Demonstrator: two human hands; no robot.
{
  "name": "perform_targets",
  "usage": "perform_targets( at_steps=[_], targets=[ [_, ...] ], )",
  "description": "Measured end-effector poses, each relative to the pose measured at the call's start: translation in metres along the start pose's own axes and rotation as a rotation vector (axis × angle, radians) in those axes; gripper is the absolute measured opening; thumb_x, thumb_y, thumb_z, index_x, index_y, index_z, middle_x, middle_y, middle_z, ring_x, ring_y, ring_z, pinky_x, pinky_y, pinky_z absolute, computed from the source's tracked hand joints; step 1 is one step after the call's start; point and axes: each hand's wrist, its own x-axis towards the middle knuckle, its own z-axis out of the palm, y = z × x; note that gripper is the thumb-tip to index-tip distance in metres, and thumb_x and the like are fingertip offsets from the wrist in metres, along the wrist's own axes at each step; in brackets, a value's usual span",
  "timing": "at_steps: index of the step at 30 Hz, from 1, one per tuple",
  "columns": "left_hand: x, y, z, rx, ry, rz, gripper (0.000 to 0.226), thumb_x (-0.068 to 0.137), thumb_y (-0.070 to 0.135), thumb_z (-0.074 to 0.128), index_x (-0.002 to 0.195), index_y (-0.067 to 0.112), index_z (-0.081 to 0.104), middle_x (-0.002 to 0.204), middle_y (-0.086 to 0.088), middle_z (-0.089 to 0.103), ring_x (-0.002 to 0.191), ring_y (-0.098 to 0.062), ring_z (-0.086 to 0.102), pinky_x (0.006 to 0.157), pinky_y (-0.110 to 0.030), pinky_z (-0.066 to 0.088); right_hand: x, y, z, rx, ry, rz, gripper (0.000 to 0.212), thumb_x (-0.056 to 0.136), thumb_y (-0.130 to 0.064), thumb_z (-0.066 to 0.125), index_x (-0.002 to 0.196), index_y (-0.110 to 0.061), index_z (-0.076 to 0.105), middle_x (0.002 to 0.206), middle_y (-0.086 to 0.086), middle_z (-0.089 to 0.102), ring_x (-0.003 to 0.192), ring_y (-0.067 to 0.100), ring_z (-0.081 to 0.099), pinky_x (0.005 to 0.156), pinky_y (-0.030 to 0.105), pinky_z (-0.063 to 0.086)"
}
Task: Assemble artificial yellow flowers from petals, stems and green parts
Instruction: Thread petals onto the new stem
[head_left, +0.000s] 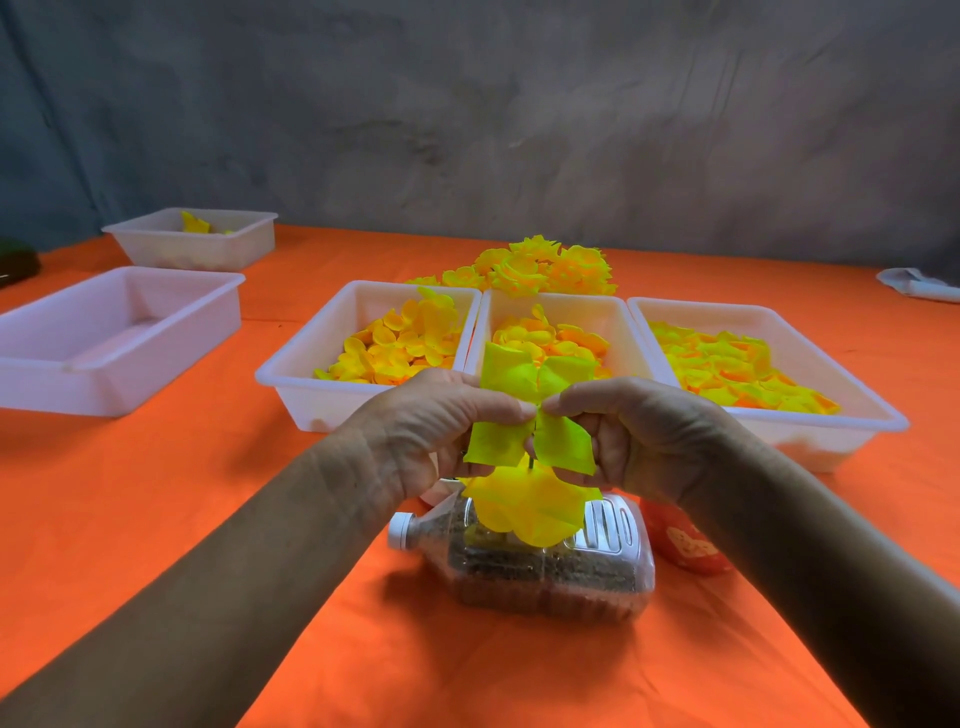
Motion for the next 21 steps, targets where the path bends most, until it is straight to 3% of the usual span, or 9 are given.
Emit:
perform_targets(
  at_steps=[4,8,13,18,21],
  targets=[
    [0.0024,-0.0020,-0.0009,0.021,-0.019,0.013,0.024,0.076,0.005,0.068,0.100,0.007,0.066,0.073,-0.005,0.068,0.060,-0.017,0.063,0.064,-0.027,0.046,0.0015,0.0014,-0.0012,0.013,0.000,0.003,0.009,0.082,-0.007,0.057,0.091,-0.008,0.058,0.067,0.006,0.072,0.058,0.017,0.070,0.049,0.024,0.054],
    [0.0020,-0.0026,-0.0008,0.034,-0.018,0.015,0.014,0.076,0.006,0.068,0.086,0.014,0.064,0.066,0.000,0.068,0.056,-0.012,0.062,0.057,-0.024,0.044,0.0006,0.0013,-0.0008,0.000,-0.017,-0.010,0.030,0.060,-0.011,0.064,0.089,-0.008,0.059,0.068,0.006,0.072,0.058,0.017,0.070,0.050,0.025,0.054],
    [0.0047,-0.0031,-0.0018,0.002,0.019,0.000,0.010,0.080,0.018,0.068,0.087,0.014,0.063,0.074,-0.004,0.066,0.056,-0.014,0.060,0.055,-0.024,0.043,0.0007,0.0013,-0.0015,-0.006,-0.015,-0.025,0.039,0.055,-0.013,0.063,0.093,-0.010,0.058,0.068,0.004,0.072,0.058,0.017,0.070,0.049,0.024,0.054],
    [0.0090,-0.0063,-0.0059,-0.051,-0.035,-0.009,0.006,0.082,0.010,0.066,0.080,0.010,0.061,0.062,-0.002,0.068,0.052,-0.013,0.064,0.046,-0.022,0.047,0.0033,0.0040,-0.0011,0.005,-0.006,-0.018,0.017,0.080,-0.006,0.058,0.096,-0.010,0.054,0.067,0.004,0.071,0.058,0.019,0.070,0.049,0.025,0.054],
    [0.0099,-0.0075,-0.0079,-0.092,-0.082,-0.013,0.005,0.083,0.008,0.065,0.079,0.010,0.063,0.061,-0.001,0.069,0.052,-0.012,0.067,0.046,-0.020,0.050,0.0036,0.0059,-0.0005,0.027,0.010,-0.001,0.009,0.085,-0.005,0.054,0.094,-0.009,0.053,0.064,0.004,0.069,0.055,0.019,0.069,0.046,0.025,0.053]
  ],
)
